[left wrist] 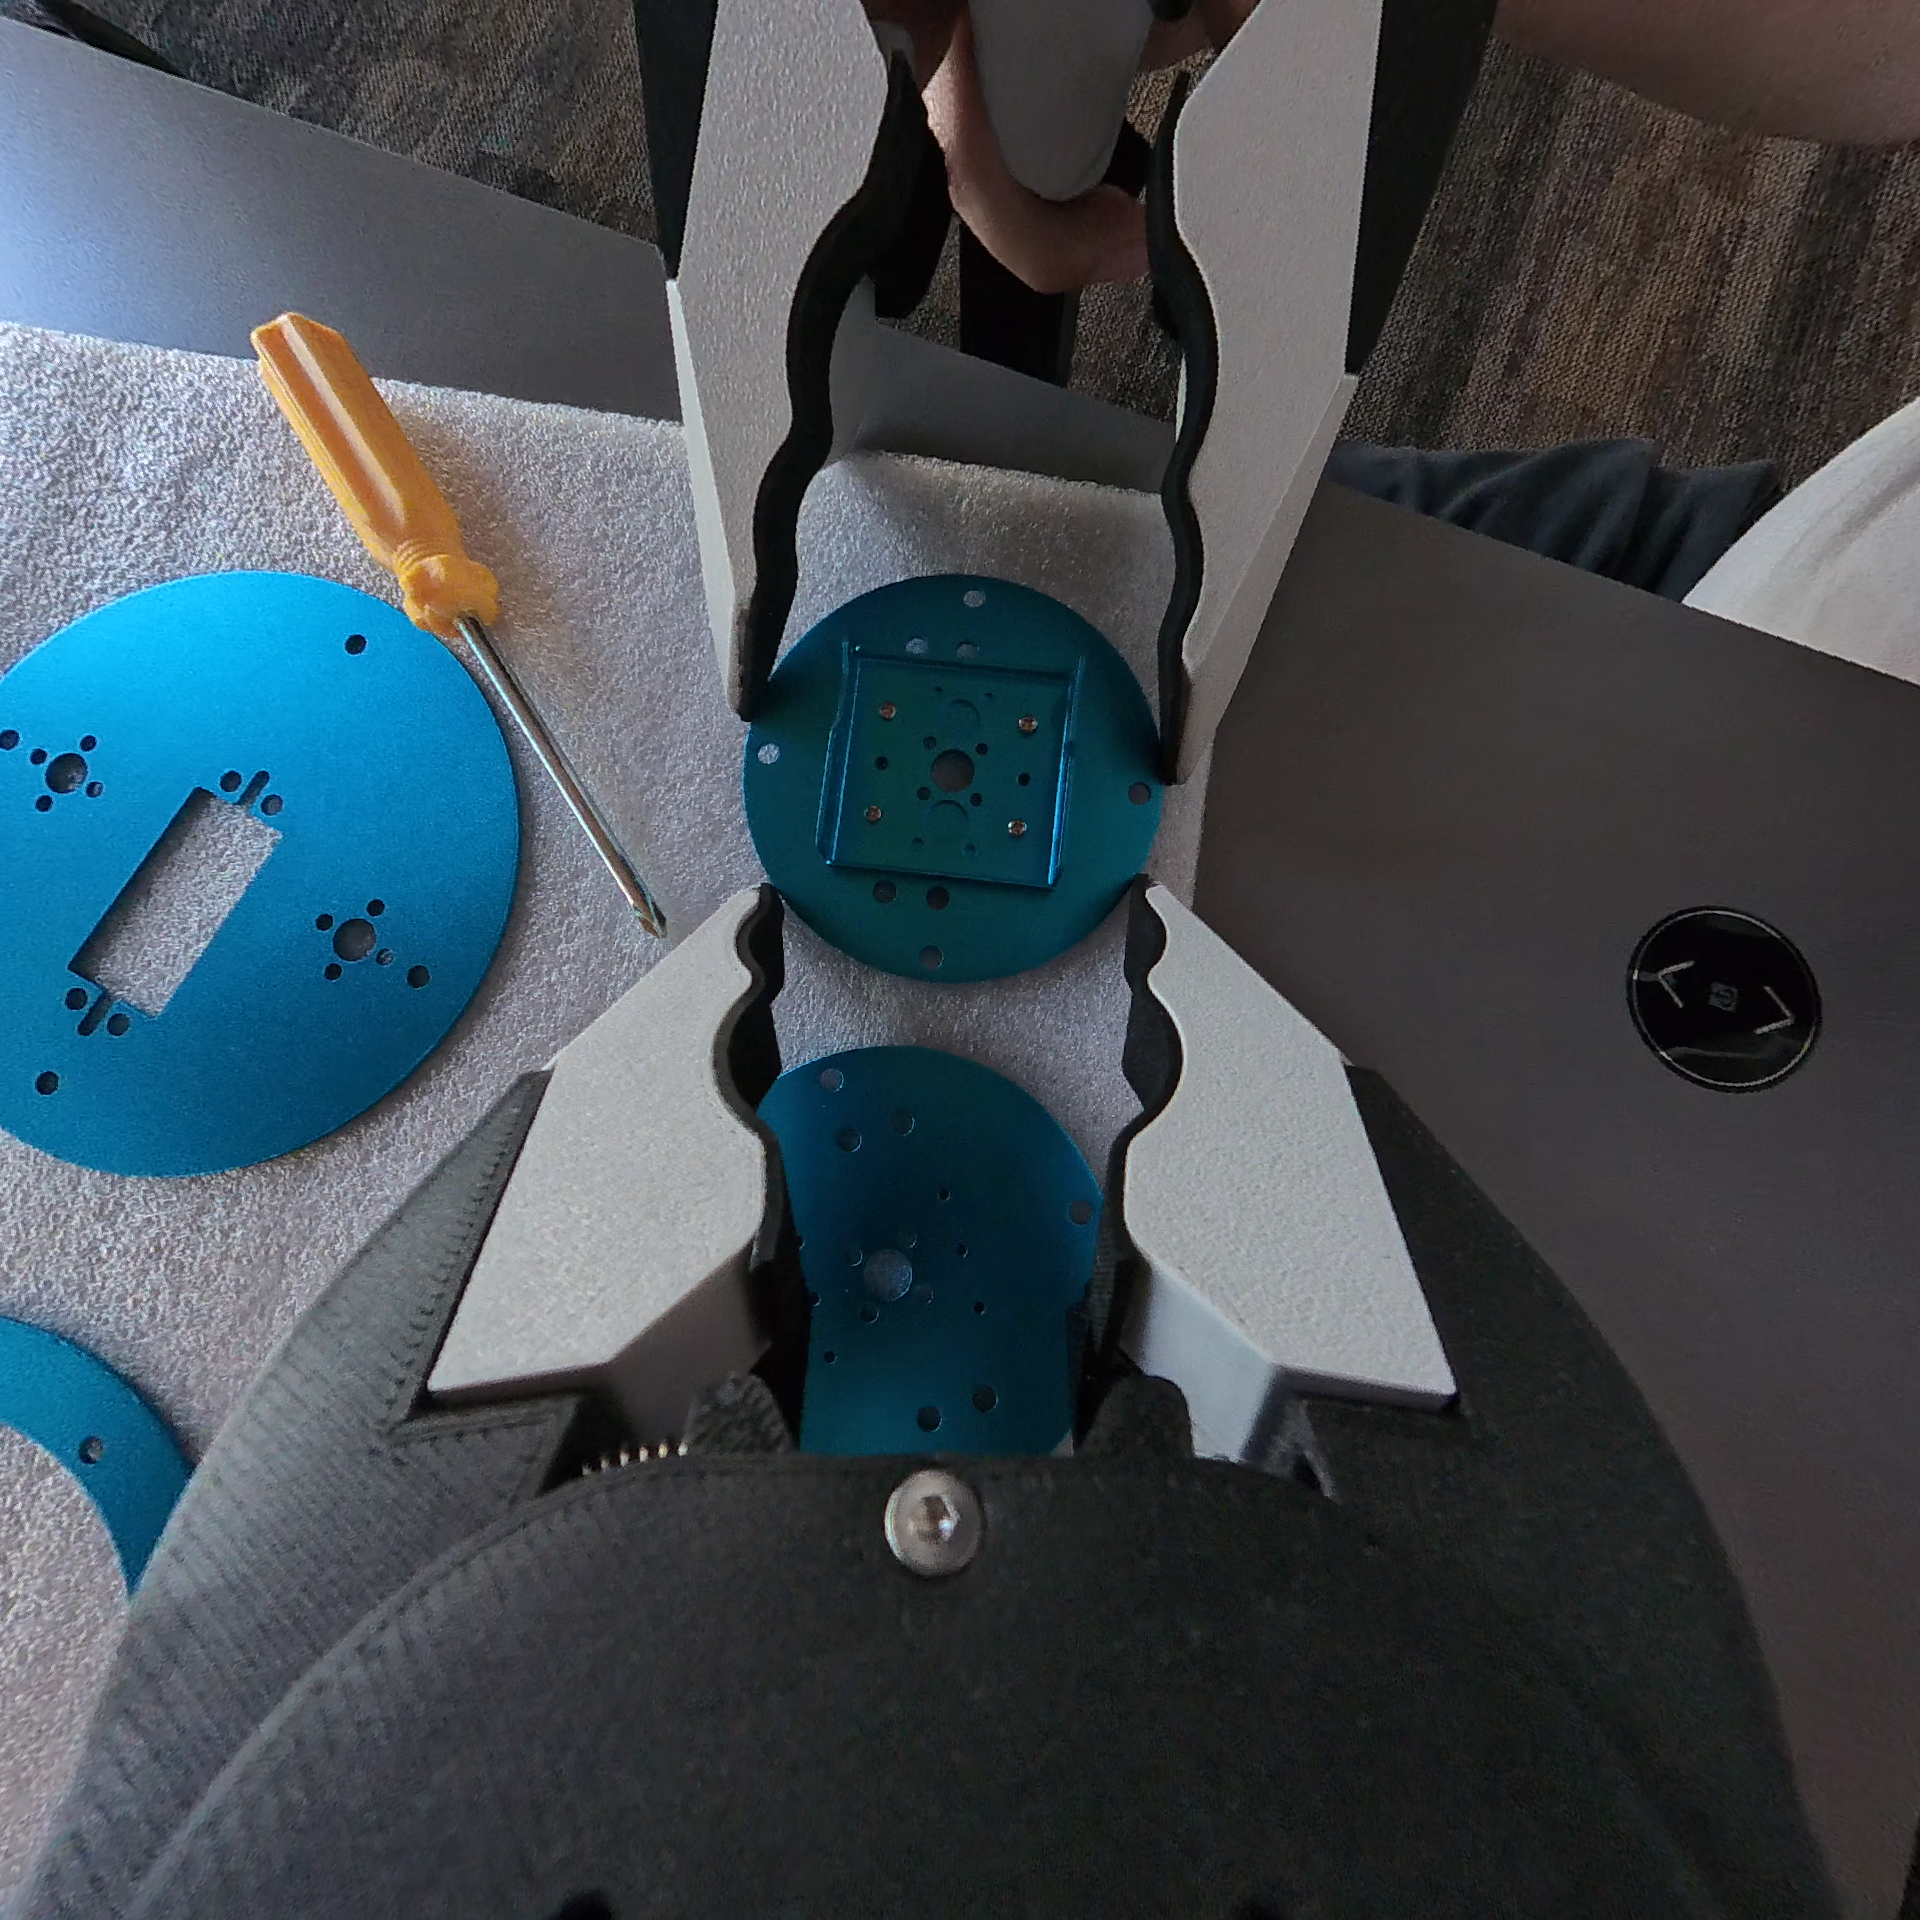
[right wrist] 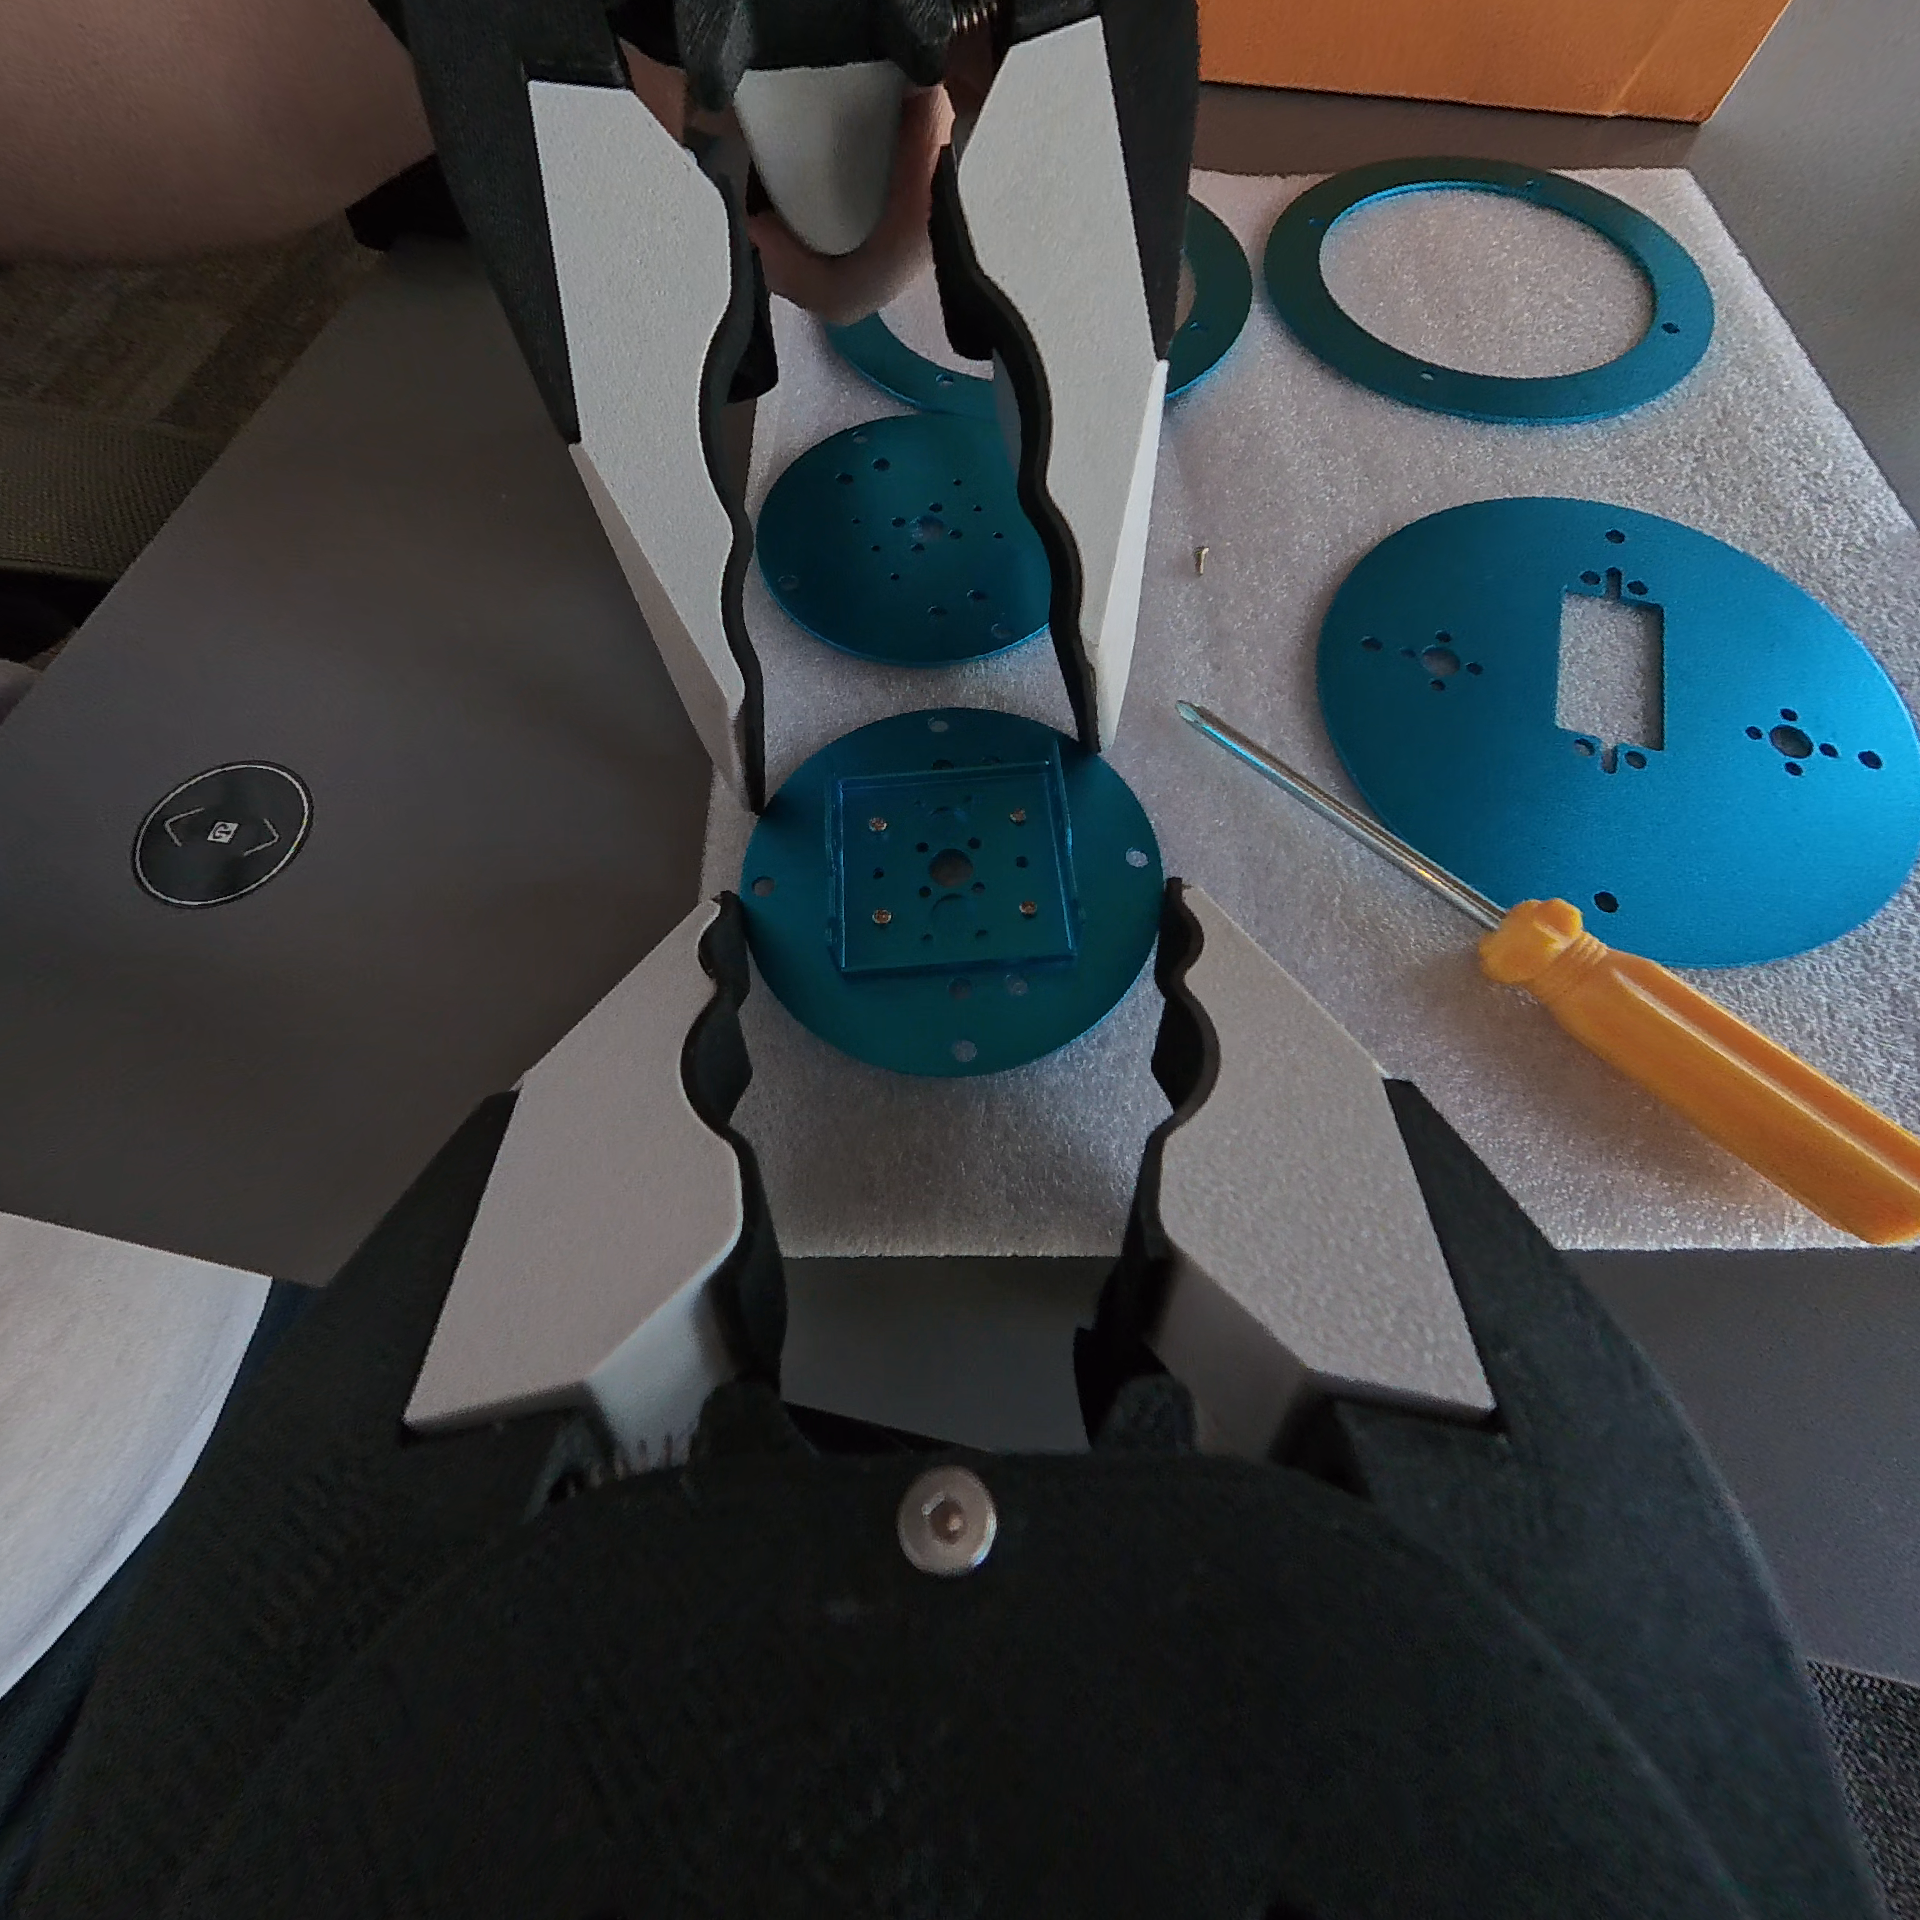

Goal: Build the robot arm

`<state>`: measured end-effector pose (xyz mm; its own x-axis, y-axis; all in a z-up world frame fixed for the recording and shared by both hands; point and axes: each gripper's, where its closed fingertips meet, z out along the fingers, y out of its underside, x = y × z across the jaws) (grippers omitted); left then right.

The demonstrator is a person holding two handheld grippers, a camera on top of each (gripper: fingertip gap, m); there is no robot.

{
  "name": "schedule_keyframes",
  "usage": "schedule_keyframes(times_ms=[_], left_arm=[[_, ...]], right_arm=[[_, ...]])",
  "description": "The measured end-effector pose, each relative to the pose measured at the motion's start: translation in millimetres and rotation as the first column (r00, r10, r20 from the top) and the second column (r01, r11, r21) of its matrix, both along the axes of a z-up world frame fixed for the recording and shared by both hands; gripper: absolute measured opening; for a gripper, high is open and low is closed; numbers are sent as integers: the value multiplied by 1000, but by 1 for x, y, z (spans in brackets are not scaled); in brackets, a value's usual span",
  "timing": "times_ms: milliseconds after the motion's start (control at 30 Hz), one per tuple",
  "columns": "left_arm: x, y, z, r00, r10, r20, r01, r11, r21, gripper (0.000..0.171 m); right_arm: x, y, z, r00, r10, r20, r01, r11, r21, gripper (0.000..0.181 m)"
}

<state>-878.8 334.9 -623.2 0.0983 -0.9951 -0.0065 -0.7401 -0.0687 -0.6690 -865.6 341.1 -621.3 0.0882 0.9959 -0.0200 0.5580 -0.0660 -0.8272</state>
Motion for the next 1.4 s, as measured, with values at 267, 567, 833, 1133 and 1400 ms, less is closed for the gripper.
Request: schedule_keyframes(times_ms=[267,567,833,1133,1400], left_arm=[[0,0,0,1000,7,10,-7,1000,-2,65],[0,-1,1,999,39,28,-39,999,-11,66],[-1,0,1,997,55,62,-54,998,-19,63],[0,-1,1,994,56,93,-55,998,-12,62],[0,-1,2,995,47,86,-48,999,15,61]], right_arm=[[0,0,1,1000,-3,-15,3,1000,-3,79],[5,0,9,994,-22,-107,17,999,-46,78],[16,0,8,997,12,-79,-18,997,-81,73],[18,0,2,998,62,-18,-63,997,-39,65],[18,1,2,998,54,-20,-54,998,-25,62]])
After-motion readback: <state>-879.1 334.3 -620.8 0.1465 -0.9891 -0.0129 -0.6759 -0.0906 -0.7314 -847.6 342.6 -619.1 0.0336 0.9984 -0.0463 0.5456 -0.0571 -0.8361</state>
